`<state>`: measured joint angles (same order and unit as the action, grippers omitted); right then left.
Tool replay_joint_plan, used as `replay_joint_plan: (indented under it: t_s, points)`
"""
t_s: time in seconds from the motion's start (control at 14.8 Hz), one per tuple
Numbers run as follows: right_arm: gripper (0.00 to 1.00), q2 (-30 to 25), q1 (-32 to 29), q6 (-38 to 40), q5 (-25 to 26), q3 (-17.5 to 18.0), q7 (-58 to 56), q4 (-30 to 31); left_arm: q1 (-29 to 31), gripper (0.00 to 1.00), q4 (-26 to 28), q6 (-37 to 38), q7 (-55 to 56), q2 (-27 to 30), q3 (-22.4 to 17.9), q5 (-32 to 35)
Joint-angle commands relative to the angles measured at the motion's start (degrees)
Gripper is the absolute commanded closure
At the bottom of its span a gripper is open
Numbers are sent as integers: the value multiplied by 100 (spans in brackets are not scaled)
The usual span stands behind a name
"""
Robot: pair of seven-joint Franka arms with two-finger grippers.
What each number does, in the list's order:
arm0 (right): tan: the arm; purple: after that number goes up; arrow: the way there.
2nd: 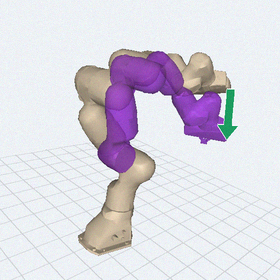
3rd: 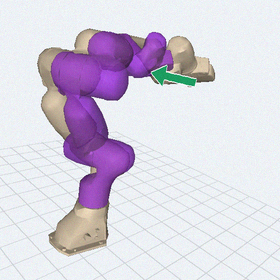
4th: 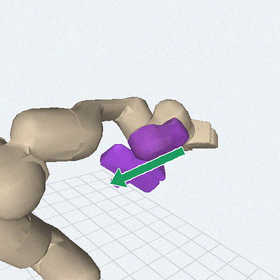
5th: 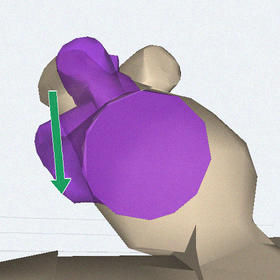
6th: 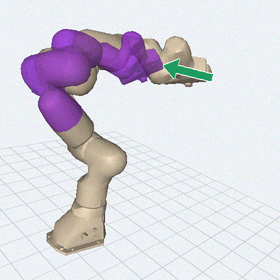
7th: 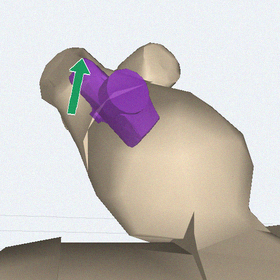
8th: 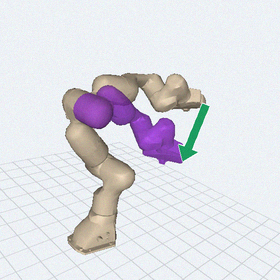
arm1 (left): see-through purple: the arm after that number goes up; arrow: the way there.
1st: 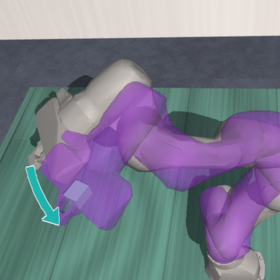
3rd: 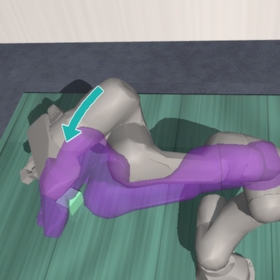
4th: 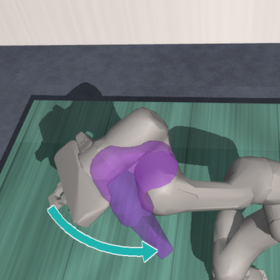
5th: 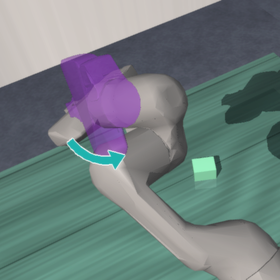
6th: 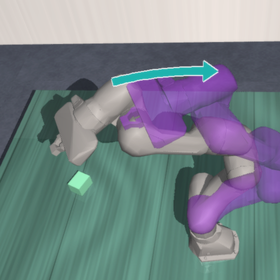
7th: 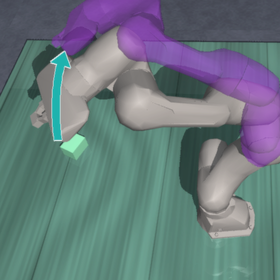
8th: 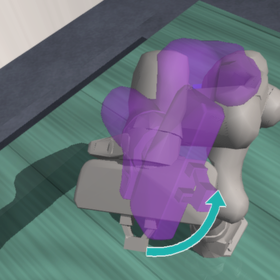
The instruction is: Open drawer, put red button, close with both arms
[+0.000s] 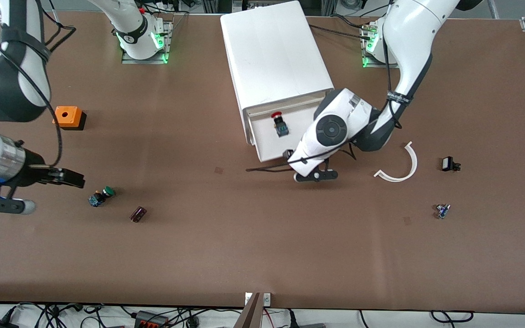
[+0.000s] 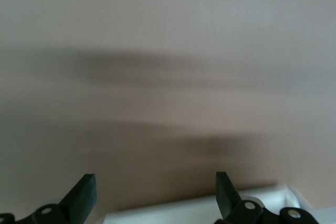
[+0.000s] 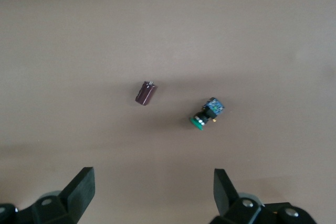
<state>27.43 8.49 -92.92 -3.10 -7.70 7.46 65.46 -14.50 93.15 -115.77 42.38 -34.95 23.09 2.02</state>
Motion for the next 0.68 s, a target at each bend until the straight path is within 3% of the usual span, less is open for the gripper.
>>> replay_joint_plan:
  t_s: [0.0,0.34,0.61]
  points:
    - [0,-623,-400,55,29,67,-542,554,499,0,256,764,-63,225,449,-832]
    - [0,-1353,-998,55,29,330,-1211,1231,439,0,291,1196,-45,172,600,-941]
    - [0,-1512,-990,81,38,375,-1204,1372,360,0,283,1328,-54,164,635,-941]
